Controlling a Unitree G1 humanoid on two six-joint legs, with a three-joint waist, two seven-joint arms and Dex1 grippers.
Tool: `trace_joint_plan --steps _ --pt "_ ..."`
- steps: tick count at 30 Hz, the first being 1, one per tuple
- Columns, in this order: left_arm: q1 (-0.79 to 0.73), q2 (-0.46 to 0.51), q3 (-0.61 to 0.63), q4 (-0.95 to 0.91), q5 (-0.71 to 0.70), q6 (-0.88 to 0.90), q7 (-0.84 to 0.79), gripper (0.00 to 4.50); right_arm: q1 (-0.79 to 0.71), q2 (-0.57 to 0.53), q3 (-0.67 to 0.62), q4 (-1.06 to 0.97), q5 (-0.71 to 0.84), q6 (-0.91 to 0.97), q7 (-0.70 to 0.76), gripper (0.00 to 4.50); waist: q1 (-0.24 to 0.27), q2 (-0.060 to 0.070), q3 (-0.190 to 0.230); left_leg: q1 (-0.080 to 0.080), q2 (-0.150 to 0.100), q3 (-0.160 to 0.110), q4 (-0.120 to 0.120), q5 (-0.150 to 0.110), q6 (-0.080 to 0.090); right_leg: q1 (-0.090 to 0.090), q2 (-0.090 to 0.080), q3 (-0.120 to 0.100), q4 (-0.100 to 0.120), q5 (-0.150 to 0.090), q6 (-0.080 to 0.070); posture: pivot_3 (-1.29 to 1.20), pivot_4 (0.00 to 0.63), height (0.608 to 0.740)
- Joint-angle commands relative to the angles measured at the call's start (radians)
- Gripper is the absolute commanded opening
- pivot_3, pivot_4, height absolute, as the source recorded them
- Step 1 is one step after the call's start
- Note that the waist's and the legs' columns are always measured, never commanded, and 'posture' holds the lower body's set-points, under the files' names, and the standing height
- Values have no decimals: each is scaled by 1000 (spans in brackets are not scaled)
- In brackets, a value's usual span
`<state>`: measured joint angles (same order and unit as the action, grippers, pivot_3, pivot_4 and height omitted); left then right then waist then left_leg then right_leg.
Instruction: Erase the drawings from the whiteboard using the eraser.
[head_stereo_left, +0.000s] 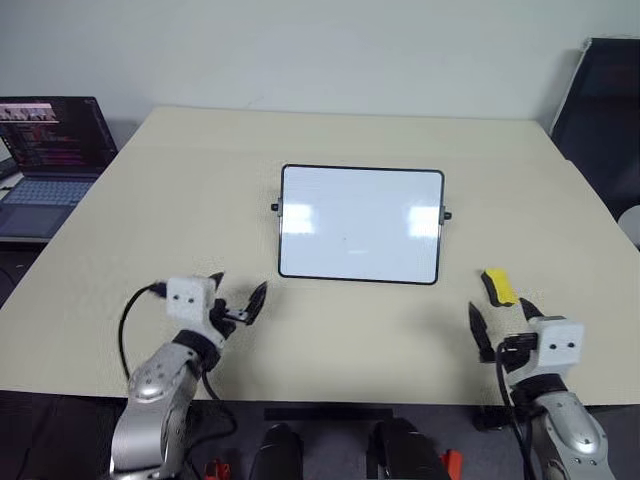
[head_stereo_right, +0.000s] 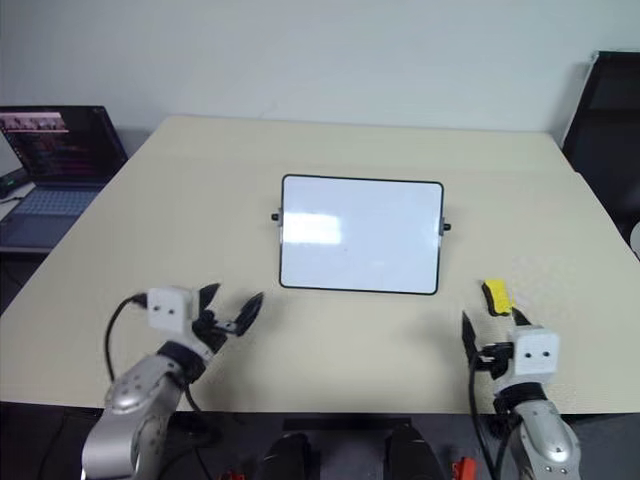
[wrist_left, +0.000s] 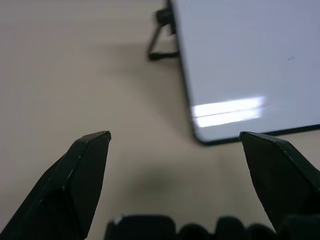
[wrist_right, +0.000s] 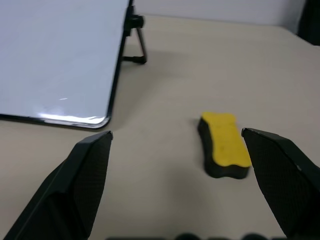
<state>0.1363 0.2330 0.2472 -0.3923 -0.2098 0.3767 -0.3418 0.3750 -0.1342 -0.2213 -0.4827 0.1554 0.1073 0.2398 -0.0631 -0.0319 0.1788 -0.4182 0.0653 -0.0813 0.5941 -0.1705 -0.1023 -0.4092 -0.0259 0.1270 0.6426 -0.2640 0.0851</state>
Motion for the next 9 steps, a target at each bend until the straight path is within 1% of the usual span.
trace_joint_plan --steps 1,5,9 --pt "7 -13 48 -3 7 -46 67 4500 27 9 -15 0 53 -54 20 4457 0 -2 -1 0 -1 2 0 0 0 1 -2 0 -1 0 0 0 150 740" --pt "17 -29 22 11 6 -45 90 4500 51 -8 -9 -5 71 -17 27 4457 1 -2 -1 0 -3 6 1 -1 -1 1 -8 -1 -3 0 0 0 150 740" --pt "-12 -36 -15 20 6 -59 89 4500 23 -40 -33 20 87 47 9 4457 2 -4 -2 0 -3 9 1 -1 -1 0 -10 -1 -3 0 0 0 150 740"
